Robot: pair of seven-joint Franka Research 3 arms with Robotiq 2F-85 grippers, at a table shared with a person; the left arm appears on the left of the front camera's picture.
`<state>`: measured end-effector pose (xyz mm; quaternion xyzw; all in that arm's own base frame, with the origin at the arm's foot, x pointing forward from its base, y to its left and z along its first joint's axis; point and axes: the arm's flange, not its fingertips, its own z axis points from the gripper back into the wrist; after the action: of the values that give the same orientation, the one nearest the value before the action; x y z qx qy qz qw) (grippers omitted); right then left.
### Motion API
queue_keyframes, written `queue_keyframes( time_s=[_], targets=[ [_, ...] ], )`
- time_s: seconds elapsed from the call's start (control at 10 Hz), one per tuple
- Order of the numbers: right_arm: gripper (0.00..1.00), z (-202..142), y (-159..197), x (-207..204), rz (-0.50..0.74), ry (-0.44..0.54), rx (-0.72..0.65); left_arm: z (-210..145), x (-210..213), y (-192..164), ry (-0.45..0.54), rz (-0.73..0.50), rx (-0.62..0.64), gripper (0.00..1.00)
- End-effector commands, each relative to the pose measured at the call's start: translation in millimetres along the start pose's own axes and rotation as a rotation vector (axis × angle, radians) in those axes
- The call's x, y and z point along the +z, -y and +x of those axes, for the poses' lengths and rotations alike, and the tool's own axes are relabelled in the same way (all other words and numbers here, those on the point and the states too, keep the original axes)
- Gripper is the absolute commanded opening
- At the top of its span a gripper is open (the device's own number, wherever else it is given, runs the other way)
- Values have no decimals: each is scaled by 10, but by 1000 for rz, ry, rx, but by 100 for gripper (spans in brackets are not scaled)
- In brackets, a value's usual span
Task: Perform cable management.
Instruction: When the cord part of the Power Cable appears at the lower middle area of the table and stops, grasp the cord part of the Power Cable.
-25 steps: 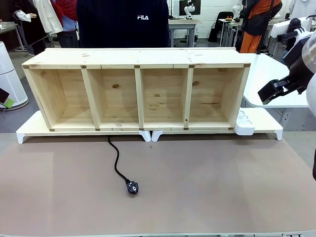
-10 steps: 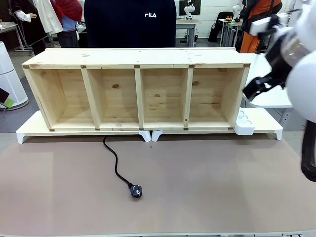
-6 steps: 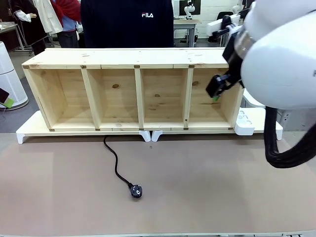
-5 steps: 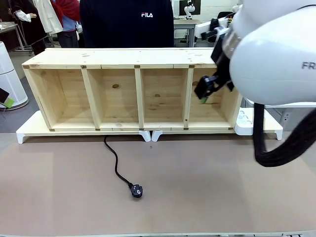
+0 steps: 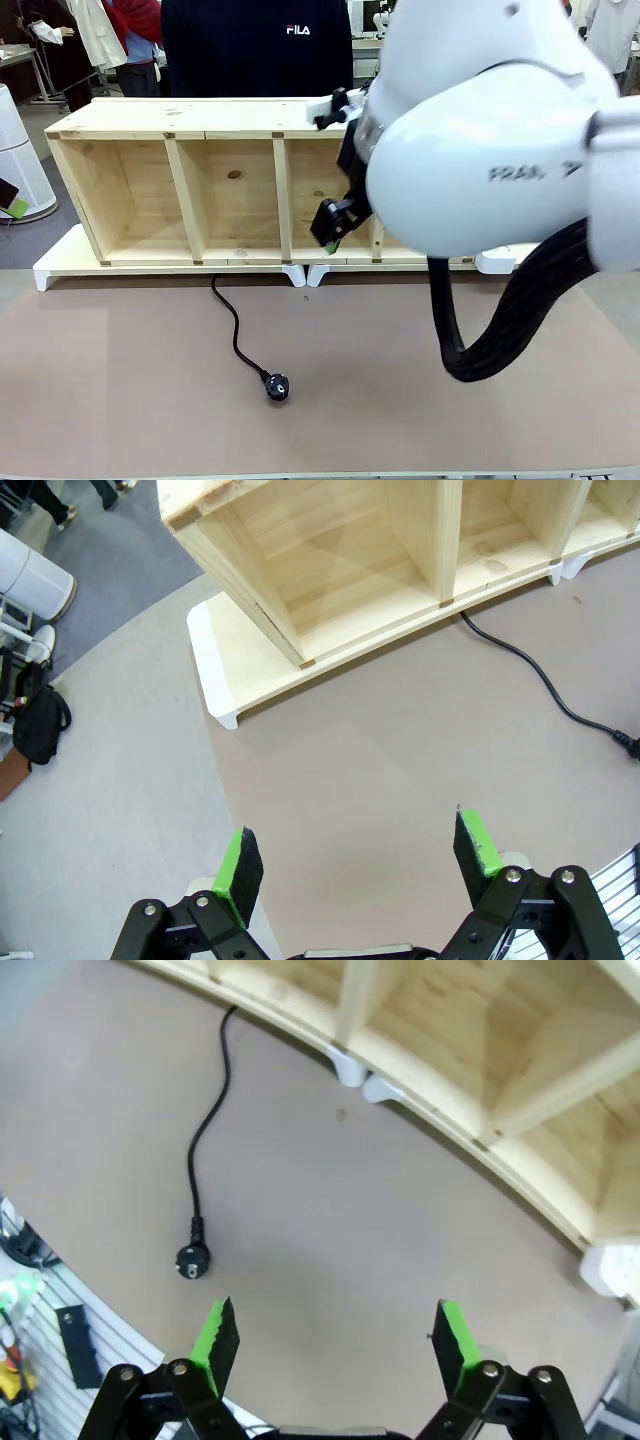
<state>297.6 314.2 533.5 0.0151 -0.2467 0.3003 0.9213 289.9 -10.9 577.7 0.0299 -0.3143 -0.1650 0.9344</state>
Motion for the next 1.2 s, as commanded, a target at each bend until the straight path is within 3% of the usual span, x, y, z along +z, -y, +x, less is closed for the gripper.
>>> queue_keyframes(
  time_s=[0.0, 0.6, 1.1],
  targets=[
    [100, 117, -203, -273, -17, 30, 3, 2, -3, -4, 4, 0, 16, 100],
    [100, 44, -853, -1037, -7, -55, 37, 2, -3, -4, 4, 0, 16, 100],
    [100, -46, -1180, -1268, 18, -115, 63, 2, -3, -4, 4, 0, 16, 100]
  ],
)
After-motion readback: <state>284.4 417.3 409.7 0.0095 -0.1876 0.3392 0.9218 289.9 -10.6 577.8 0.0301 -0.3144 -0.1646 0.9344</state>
